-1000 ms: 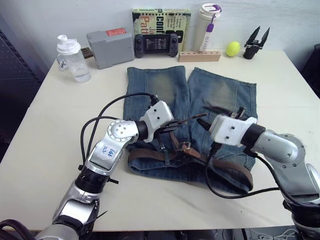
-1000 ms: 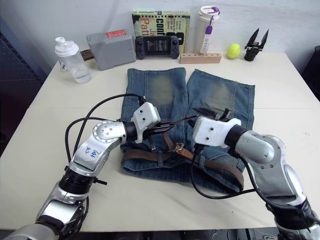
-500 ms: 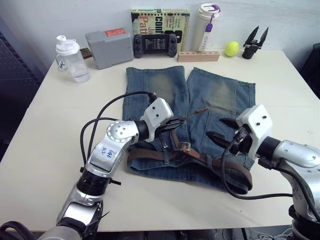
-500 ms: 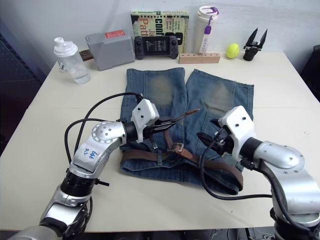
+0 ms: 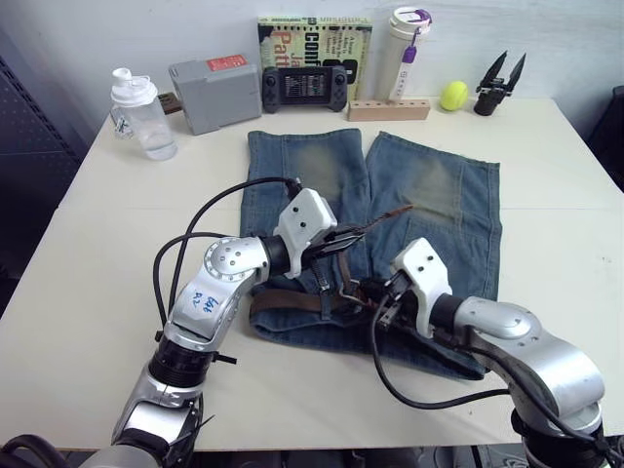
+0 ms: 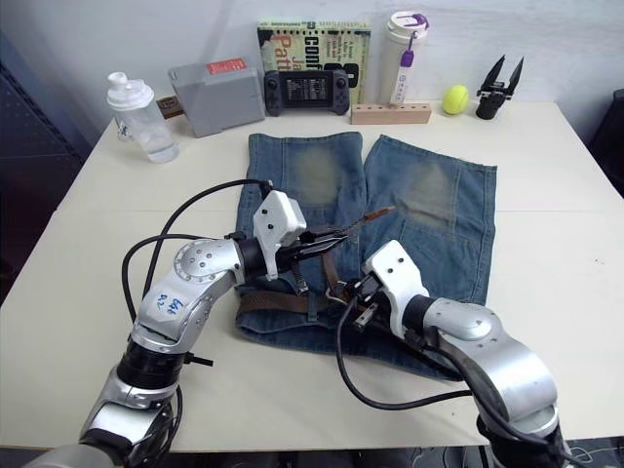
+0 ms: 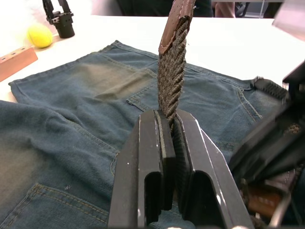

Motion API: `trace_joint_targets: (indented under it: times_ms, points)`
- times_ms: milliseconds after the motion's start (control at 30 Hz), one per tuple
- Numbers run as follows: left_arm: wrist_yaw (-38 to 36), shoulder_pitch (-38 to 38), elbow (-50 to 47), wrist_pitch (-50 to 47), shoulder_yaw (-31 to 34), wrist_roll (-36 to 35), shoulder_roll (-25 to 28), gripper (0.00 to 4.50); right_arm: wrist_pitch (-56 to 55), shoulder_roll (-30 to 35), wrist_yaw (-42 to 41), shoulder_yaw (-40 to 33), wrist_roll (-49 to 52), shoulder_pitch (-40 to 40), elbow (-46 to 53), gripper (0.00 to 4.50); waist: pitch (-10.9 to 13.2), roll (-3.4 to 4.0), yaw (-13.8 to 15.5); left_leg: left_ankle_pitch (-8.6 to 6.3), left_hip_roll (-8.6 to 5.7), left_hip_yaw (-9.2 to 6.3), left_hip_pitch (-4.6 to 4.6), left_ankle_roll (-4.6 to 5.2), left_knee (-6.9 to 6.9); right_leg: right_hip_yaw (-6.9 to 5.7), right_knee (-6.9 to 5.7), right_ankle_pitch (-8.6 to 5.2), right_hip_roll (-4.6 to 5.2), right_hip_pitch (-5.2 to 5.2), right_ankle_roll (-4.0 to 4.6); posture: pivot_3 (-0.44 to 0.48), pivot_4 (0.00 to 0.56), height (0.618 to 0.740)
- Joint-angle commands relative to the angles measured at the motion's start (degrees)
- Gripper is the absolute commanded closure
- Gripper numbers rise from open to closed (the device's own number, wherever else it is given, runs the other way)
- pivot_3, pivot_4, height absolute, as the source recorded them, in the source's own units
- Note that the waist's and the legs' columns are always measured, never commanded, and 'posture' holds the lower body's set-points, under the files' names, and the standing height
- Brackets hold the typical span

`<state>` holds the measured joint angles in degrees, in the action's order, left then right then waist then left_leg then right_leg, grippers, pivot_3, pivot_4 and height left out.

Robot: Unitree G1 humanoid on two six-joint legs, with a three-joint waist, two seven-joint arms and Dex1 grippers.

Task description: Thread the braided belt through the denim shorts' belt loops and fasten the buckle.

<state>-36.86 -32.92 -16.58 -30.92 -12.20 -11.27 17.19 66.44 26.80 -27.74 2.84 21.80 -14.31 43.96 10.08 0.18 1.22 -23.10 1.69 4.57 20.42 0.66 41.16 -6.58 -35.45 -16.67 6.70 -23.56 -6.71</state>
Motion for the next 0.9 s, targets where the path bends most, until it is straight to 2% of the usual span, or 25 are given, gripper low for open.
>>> trace_joint_targets:
  times_ms: [33, 267, 333, 467, 667, 900]
  points:
    - [0.7, 0.4, -3.0, 0.7, 0.8, -0.6, 0.1, 4.50, 0.2, 0.4, 2.3, 3.2, -1.1, 0.6, -1.0, 4.44, 0.0, 0.00, 0.0, 0.00, 0.00, 0.00, 0.00, 0.00, 0.00, 0.00, 0.00, 0.00, 0.00, 0.00, 0.00, 0.000, 0.150, 0.731]
    - [3.8, 1.8, -2.2, 2.2, 5.6, 0.2, 1.6, 4.50, -0.9, 5.6, 4.4, 11.9, -4.8, 2.6, -2.1, 4.44, 0.0, 0.01, 0.0, 0.00, 0.01, -0.01, 0.00, 0.00, -0.01, 0.00, 0.02, 0.00, 0.00, 0.01, 0.00, 0.000, 0.150, 0.731]
    - [3.9, 3.2, -2.4, 3.1, 6.8, 0.3, 2.7, 4.50, -1.3, 5.7, 4.8, 12.1, -4.9, 3.2, -2.1, 4.44, 0.0, -0.01, 0.0, 0.00, 0.01, -0.01, -0.02, 0.00, -0.02, 0.01, 0.02, 0.00, 0.00, 0.01, 0.00, 0.000, 0.150, 0.731]
    - [2.5, 7.5, -4.9, 2.0, 7.6, -2.9, 3.3, 4.50, -3.0, 4.1, 5.2, 9.2, -3.9, 3.1, -1.8, 4.44, 0.0, -0.01, 0.1, 0.00, 0.02, -0.02, -0.05, 0.00, -0.05, 0.00, 0.02, 0.00, 0.00, 0.02, 0.00, 0.000, 0.150, 0.731]
    - [3.7, 11.6, -5.0, 2.7, 6.3, -3.0, 2.2, 4.50, -0.9, 0.0, 4.4, -4.3, 2.8, 0.6, 2.0, 4.44, 0.0, -0.01, 0.2, 0.00, 0.01, -0.10, 0.00, 0.00, -0.03, 0.02, 0.05, 0.00, 0.03, 0.03, 0.00, 0.000, 0.150, 0.731]
    - [4.6, 11.4, -4.8, 3.3, 6.0, -2.7, 1.7, 4.50, 4.8, 2.2, 2.8, -6.2, 8.5, 2.1, 7.1, 4.44, 0.0, -0.02, 0.1, 0.00, 0.02, -0.09, -0.01, 0.00, -0.07, 0.02, 0.05, 0.00, 0.01, 0.01, 0.00, 0.000, 0.150, 0.731]
